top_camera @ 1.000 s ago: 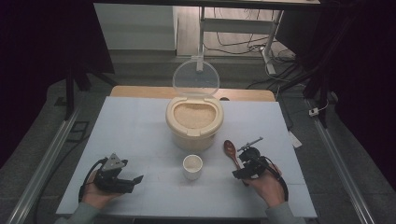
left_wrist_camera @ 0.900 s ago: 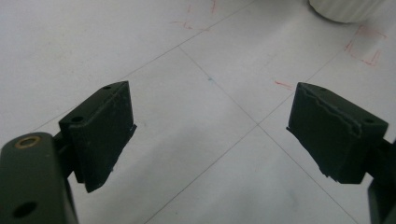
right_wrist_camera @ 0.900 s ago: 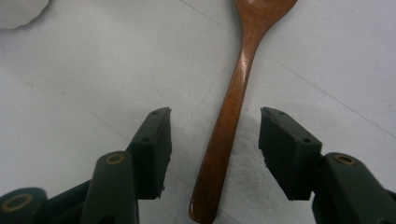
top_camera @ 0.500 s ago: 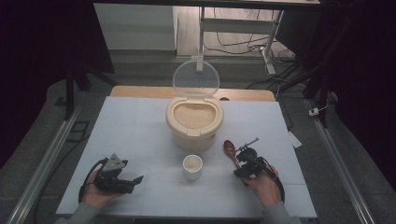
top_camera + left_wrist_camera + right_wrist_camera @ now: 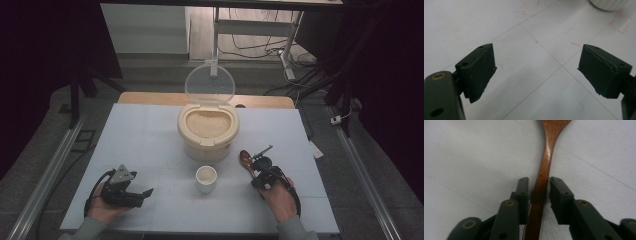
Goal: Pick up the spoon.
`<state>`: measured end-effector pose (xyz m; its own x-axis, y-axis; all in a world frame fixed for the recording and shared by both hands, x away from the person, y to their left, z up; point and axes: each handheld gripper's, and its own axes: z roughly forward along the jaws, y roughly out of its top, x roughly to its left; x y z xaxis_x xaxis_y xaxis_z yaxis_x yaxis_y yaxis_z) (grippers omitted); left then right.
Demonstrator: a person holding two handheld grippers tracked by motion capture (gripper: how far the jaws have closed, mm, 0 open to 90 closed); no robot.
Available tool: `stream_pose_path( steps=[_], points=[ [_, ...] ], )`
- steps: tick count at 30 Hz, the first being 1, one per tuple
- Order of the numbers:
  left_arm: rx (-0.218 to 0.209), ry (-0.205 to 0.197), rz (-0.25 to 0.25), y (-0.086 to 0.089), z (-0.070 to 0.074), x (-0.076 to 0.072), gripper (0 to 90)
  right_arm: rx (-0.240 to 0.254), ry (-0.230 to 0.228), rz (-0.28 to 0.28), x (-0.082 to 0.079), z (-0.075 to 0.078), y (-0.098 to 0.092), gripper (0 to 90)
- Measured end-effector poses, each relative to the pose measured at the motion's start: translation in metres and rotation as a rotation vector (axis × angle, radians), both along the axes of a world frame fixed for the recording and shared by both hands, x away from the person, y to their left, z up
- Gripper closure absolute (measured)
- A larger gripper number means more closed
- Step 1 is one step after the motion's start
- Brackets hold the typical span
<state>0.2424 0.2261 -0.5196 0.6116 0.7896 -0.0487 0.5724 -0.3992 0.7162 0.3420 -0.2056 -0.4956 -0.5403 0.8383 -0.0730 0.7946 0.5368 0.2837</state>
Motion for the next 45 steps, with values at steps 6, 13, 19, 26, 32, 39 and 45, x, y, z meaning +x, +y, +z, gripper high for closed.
stream_pose_path(
  steps=[6, 13, 19, 26, 32, 39, 45],
  points=[
    [0.003, 0.001, -0.002, 0.000, 0.000, 0.000, 13.9, -0.002, 0.010, 0.013, -0.001, 0.000, 0.003, 77.9],
    [0.007, 0.004, -0.001, 0.000, -0.001, 0.000, 13.9, 0.028, 0.009, 0.022, -0.001, 0.001, -0.002, 78.6],
    [0.007, 0.002, 0.001, 0.001, -0.001, 0.000, 13.9, 0.080, 0.019, 0.035, -0.002, 0.002, -0.011, 78.8],
    [0.010, 0.000, 0.001, 0.001, -0.001, 0.000, 13.9, 0.159, -0.003, 0.031, -0.005, 0.011, -0.033, 78.8],
    [0.011, 0.000, 0.001, 0.001, -0.001, 0.000, 13.9, 0.239, -0.050, 0.073, -0.012, 0.028, -0.051, 78.8],
    [0.011, 0.002, 0.002, 0.001, -0.001, 0.000, 14.0, 0.323, -0.094, 0.152, -0.021, 0.048, -0.057, 78.8],
    [0.011, -0.002, 0.002, 0.001, -0.001, 0.000, 14.0, 0.373, -0.121, 0.215, -0.028, 0.061, -0.056, 78.8]
  ],
)
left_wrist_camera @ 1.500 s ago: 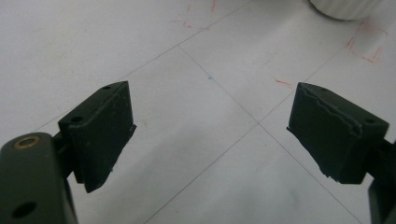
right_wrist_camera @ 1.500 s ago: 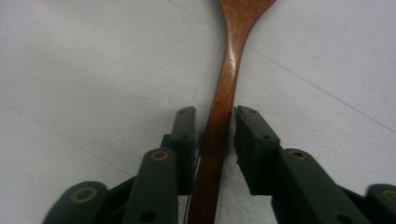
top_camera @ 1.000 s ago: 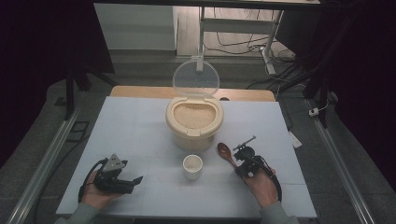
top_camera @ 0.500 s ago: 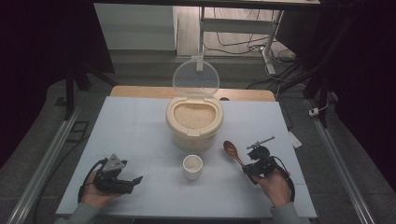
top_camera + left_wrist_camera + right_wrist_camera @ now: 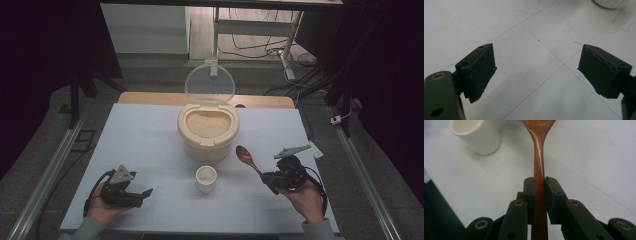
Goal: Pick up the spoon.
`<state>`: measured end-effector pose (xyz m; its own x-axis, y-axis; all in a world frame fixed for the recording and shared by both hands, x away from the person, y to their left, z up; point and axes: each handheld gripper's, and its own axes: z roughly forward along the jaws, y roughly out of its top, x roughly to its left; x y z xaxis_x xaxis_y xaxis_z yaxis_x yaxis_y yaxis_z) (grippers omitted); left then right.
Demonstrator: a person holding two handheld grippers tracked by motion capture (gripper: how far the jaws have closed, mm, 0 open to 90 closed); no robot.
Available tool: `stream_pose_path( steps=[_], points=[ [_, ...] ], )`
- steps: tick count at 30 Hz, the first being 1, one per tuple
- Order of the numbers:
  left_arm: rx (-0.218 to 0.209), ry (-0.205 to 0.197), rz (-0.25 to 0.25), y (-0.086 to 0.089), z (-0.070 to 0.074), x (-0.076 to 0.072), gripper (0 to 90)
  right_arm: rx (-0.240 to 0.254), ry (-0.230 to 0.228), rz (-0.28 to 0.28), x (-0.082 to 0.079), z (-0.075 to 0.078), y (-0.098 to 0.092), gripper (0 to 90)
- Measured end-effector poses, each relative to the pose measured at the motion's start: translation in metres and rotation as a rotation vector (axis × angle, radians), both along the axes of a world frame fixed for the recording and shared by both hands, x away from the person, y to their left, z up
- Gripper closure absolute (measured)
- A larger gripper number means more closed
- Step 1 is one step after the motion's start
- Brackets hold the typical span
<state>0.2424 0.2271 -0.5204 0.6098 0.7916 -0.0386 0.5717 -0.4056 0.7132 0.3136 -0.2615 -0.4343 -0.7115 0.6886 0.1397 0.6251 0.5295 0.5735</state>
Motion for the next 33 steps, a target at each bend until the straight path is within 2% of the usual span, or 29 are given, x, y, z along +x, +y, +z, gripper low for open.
stream_pose_path(
  steps=[3, 6, 8, 9, 15, 25, 33],
  points=[
    [0.000, 0.000, 0.000, 0.000, 0.000, 0.000, 14.0, 0.011, -0.006, 0.024, -0.002, 0.004, 0.002, 78.8],
    [0.000, 0.002, 0.000, 0.000, 0.000, 0.000, 14.0, 0.041, -0.009, 0.089, -0.007, 0.009, 0.007, 78.8],
    [0.000, 0.002, -0.001, 0.000, 0.000, 0.000, 14.0, 0.046, -0.008, 0.103, -0.008, 0.010, 0.008, 78.8],
    [0.001, 0.002, -0.002, 0.000, -0.001, 0.000, 14.0, 0.059, -0.008, 0.134, -0.011, 0.012, 0.011, 78.8],
    [0.005, 0.001, 0.000, -0.001, -0.001, 0.000, 14.0, 0.089, -0.007, 0.193, -0.013, 0.012, 0.018, 78.8],
    [0.003, 0.004, -0.004, -0.001, -0.001, 0.001, 14.0, 0.100, -0.002, 0.277, -0.014, 0.008, 0.035, 78.8],
    [0.005, 0.004, -0.004, -0.002, -0.001, 0.001, 14.0, 0.082, -0.018, 0.338, -0.012, 0.008, 0.053, 78.7]
  ],
)
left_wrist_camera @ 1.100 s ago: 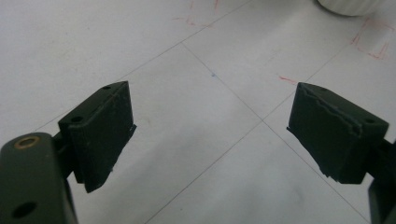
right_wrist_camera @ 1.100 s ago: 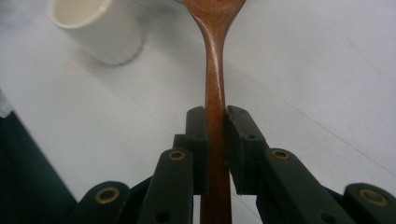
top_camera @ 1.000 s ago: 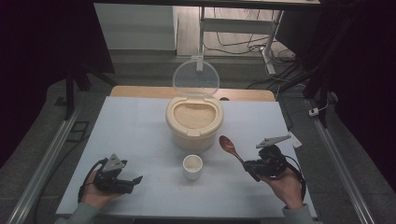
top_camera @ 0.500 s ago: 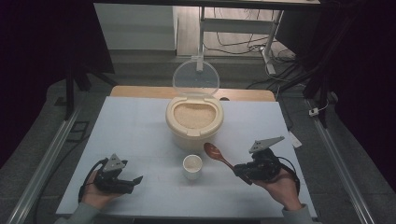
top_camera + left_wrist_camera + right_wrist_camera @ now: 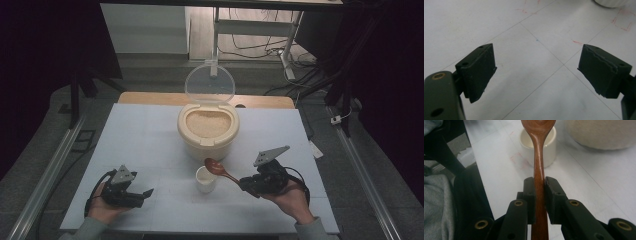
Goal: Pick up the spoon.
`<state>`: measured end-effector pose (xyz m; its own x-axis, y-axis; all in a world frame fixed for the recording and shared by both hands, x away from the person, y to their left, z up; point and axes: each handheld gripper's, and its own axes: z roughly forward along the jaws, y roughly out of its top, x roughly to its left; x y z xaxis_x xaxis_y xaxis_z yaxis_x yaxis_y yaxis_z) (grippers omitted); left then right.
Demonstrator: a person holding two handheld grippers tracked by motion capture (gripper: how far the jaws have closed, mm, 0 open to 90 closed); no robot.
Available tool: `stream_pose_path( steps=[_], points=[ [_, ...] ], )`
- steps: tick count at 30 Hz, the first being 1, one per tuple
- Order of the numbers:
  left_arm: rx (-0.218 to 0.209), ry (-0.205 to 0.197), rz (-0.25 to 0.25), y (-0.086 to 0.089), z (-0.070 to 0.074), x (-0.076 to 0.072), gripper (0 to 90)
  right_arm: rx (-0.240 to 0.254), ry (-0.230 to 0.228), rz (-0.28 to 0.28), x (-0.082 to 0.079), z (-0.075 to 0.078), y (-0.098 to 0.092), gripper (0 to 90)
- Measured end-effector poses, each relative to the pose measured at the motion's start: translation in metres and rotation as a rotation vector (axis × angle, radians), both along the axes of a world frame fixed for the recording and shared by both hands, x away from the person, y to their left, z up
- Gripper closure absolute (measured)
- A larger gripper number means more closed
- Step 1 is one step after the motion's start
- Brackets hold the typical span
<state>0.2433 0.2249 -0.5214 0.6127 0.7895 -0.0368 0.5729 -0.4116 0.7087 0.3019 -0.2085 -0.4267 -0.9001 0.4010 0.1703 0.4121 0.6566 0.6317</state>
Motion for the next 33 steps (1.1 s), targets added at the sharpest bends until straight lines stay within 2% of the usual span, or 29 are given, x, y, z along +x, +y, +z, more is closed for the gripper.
stream_pose_path(
  steps=[11, 21, 30, 33],
  points=[
    [0.001, 0.000, 0.000, -0.001, 0.000, 0.000, 14.0, -0.034, -0.020, 0.079, 0.002, 0.003, 0.027, 78.8],
    [-0.001, -0.003, 0.001, -0.001, 0.001, 0.000, 14.0, -0.063, -0.057, 0.154, 0.006, 0.004, 0.051, 78.7],
    [-0.001, -0.008, 0.000, -0.001, 0.002, 0.000, 14.1, -0.071, -0.058, 0.169, 0.006, 0.003, 0.056, 78.7],
    [-0.004, -0.020, -0.008, -0.003, 0.007, -0.001, 14.0, -0.068, -0.056, 0.163, 0.006, 0.003, 0.056, 78.7]
  ],
)
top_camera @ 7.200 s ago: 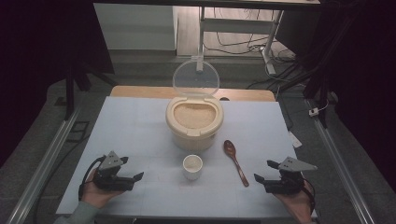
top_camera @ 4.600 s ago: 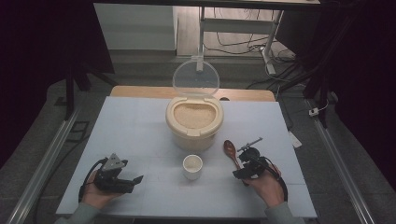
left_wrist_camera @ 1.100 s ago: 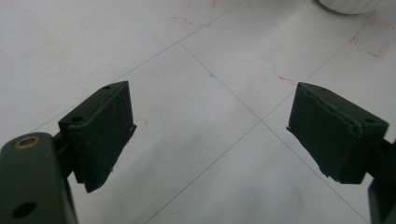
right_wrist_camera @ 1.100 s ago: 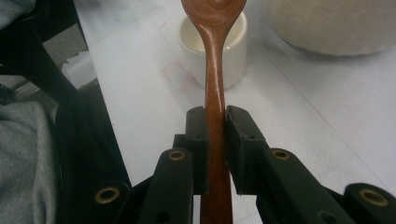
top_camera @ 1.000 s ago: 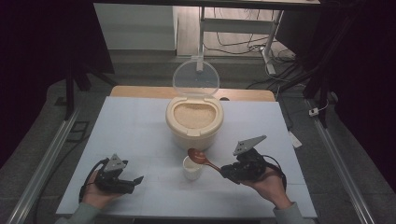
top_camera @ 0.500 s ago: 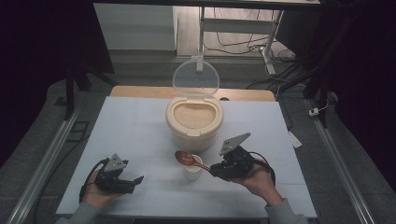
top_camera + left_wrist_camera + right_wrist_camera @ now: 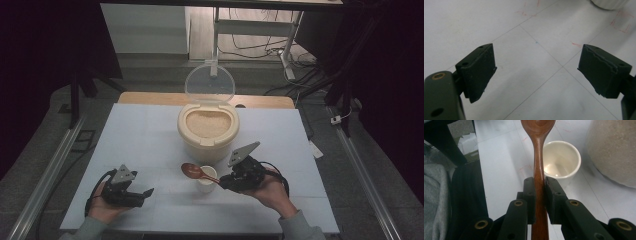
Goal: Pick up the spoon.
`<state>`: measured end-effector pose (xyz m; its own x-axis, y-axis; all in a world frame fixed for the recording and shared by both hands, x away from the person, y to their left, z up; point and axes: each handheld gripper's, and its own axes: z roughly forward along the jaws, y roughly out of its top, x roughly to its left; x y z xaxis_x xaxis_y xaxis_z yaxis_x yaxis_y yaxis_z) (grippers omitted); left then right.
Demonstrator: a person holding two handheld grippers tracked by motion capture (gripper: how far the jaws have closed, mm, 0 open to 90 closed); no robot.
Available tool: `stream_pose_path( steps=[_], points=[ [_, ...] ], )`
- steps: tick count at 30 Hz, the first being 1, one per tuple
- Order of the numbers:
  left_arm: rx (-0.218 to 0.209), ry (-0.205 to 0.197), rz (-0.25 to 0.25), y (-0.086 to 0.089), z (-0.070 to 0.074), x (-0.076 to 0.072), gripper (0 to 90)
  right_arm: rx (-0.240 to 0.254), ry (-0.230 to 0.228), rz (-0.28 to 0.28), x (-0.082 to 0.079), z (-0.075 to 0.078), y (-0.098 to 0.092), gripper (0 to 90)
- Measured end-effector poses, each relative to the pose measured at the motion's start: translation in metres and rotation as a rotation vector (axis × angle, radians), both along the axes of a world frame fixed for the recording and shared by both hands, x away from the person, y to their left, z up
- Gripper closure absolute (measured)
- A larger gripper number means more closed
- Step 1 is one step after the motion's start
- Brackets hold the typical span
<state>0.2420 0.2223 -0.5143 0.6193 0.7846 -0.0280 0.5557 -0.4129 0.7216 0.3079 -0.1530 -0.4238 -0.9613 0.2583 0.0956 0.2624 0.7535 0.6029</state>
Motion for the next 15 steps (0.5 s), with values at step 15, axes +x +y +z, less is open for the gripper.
stream_pose_path(
  steps=[15],
  points=[
    [-0.010, -0.114, -0.227, -0.052, 0.069, -0.008, 15.3, -0.027, -0.005, 0.042, -0.003, -0.006, 0.011, 78.7]
  ],
)
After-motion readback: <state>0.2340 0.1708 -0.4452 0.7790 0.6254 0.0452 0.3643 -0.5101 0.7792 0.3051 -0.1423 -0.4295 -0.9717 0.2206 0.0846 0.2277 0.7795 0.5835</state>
